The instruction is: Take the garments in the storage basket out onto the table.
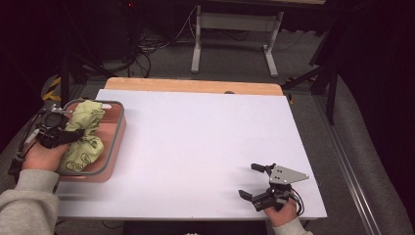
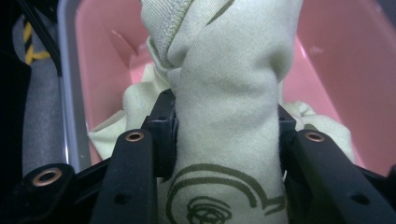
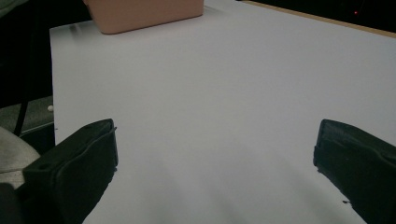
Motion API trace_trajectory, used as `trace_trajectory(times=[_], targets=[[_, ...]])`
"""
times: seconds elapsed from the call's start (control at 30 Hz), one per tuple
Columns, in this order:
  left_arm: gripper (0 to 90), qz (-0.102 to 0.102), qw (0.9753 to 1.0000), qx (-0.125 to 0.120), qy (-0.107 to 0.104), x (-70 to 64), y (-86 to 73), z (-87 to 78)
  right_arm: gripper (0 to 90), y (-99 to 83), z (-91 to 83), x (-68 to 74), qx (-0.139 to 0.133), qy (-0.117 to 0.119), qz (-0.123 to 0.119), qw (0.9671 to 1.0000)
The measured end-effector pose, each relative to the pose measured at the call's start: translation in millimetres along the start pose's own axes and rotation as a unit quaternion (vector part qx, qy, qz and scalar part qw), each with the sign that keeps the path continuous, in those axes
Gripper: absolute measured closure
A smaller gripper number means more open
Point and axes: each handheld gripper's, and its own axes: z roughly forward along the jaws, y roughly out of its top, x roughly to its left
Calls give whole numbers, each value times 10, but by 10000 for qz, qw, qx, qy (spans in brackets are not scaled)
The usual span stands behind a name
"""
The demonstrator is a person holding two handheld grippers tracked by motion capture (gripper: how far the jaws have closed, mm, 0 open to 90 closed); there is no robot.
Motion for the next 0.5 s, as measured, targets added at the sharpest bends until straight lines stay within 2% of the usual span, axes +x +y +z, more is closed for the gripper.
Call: trace_trajectory(times=[0.1,0.27,0.5], targets=[[587,-28,9997,-236,79,-14,-7,-67,5,0,3,1,4,0,-5,10000],[587,-123,9978,-639,78,-17,-2,-190,5,0,4,2,3,4,-7,10000],[586,-279,9919,-1235,48,-23,-18,-315,5,3,5,6,-8,15,-17,10000]])
